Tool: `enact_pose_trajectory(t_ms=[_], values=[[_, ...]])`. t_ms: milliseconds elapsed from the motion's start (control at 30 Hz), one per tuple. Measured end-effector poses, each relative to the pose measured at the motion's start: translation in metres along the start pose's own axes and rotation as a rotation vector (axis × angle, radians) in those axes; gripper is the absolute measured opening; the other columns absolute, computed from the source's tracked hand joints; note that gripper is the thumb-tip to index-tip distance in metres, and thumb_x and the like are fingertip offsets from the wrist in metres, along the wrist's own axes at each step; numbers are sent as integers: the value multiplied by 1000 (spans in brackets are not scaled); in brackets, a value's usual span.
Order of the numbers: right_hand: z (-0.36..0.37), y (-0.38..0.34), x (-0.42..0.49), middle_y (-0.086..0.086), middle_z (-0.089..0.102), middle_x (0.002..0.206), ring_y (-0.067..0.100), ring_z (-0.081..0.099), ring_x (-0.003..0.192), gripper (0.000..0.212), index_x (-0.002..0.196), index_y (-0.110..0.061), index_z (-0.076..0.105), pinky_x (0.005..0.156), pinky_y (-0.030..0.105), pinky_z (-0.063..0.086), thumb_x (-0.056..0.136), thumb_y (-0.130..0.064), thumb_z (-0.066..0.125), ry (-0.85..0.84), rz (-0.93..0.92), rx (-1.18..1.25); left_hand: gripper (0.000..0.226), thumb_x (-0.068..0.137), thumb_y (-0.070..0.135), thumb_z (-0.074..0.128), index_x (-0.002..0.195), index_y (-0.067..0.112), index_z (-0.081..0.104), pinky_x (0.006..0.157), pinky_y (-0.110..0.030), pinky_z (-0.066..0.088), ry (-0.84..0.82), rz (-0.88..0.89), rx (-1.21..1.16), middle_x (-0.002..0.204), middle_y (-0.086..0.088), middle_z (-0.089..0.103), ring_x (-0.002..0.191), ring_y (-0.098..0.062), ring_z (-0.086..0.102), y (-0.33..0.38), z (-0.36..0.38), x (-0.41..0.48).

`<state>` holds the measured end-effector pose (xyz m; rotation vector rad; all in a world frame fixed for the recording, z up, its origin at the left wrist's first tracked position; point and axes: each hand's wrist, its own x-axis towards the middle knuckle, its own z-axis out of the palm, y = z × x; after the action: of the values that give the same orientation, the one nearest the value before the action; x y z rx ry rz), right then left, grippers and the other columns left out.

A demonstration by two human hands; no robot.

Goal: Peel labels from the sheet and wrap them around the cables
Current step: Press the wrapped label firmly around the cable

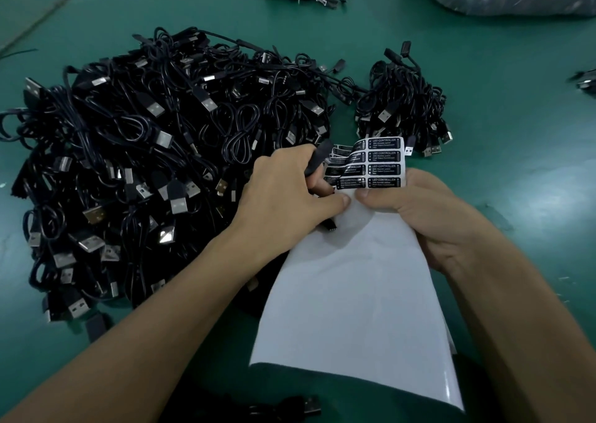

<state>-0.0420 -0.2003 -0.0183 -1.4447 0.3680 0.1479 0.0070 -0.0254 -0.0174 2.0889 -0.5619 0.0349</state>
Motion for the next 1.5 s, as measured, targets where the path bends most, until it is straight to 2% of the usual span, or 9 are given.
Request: enact_pose_trajectory(t_ms=[300,500,600,733,867,933,1067,1333,1500], values=[[-2,0,1,12,78,85,22,76,71,27,75,-9,80,55,29,58,87,9,63,3,-17,63,44,73,5,71,62,20,31,56,-28,46,9,42,5,61,8,69,72,-10,72,-8,1,2],[-4,1,2,11,78,92,32,75,85,16,98,-7,74,76,46,62,85,2,69,137,-95,-162,43,74,7,69,62,18,29,57,-43,46,87,57,56,63,-16,59,68,-30,64,-6,-2,6],[-5,2,0,10,76,88,35,73,83,18,95,-10,71,77,53,60,78,-4,74,254,-190,-377,42,72,8,66,61,19,27,49,-38,39,146,51,64,53,-3,38,51,-21,43,-4,-2,6],[-8,1,0,7,74,86,33,71,83,25,92,-11,69,76,55,60,70,-18,75,350,-222,-519,42,70,9,66,61,20,26,49,-31,42,168,23,4,56,-10,55,64,-27,67,-5,-3,7],[0,2,1,-3,74,80,18,71,73,18,89,-20,69,67,43,61,75,-24,80,316,-273,-608,44,63,18,70,58,23,27,49,-16,38,166,18,-17,56,-6,54,61,-18,63,-2,-4,5],[3,2,4,-4,74,82,17,72,74,20,92,-21,69,69,43,61,76,-27,81,291,-259,-637,44,62,19,71,59,21,27,49,-17,39,156,23,-26,53,-5,52,55,-10,61,-1,-4,5],[-6,-2,3,-5,76,83,22,73,78,19,90,-23,71,75,50,61,74,-26,81,273,-229,-619,43,68,9,72,62,16,30,57,-36,48,141,-11,-40,61,-15,61,69,-30,66,-4,-5,7],[-7,-6,1,8,71,77,28,65,65,30,86,-13,66,63,45,56,59,-26,69,344,-256,-533,48,65,8,71,59,21,25,52,-28,41,83,12,-17,47,11,38,50,-1,56,-5,-5,7],[-5,-9,0,9,70,77,27,63,64,22,83,-14,66,66,54,58,63,-21,71,345,-286,-537,47,67,5,71,59,18,27,47,-19,38,21,20,-9,48,3,54,53,4,62,-5,-5,5]])
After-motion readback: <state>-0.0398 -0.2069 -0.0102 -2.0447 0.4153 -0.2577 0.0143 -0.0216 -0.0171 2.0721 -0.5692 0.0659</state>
